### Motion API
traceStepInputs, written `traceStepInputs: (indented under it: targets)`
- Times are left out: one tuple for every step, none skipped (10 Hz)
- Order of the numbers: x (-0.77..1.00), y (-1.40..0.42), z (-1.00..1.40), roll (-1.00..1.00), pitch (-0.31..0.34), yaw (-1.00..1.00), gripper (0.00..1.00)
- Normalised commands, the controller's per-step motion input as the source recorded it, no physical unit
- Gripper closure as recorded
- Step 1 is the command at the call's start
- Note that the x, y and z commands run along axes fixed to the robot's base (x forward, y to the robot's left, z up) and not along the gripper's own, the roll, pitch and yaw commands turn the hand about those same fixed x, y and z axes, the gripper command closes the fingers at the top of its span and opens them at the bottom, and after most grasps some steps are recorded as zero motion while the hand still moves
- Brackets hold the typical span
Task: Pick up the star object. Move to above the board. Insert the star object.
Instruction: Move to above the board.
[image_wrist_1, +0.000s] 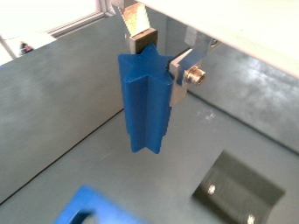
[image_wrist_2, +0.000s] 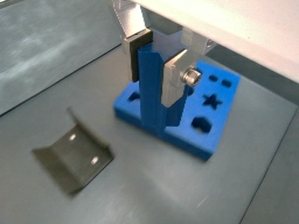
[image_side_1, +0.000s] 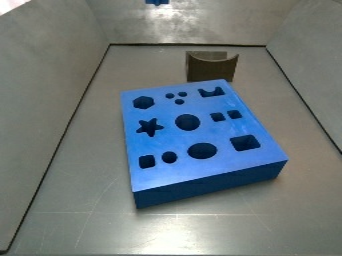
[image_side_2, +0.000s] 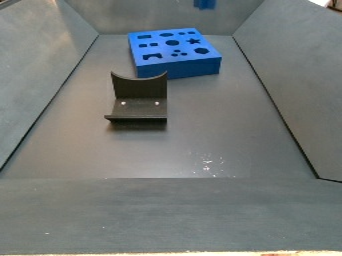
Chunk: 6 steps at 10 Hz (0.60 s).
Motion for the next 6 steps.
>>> traceStepInputs:
  targets:
    - [0.16, -1.0, 0.19, -0.01, 0.085, 0.0, 1.0]
    - [0.17, -1.0, 0.19, 0.0, 0.102, 0.01, 1.0]
    - [0.19, -1.0, 0.2, 0.0, 0.12, 0.01, 1.0]
    - [0.2, -1.0, 0.2, 0.0, 0.128, 0.01, 1.0]
    - [0.21, -1.0, 0.2, 0.0, 0.13, 0.01, 1.0]
    - [0.24, -1.0, 0.2, 0.01, 0.134, 0.01, 1.0]
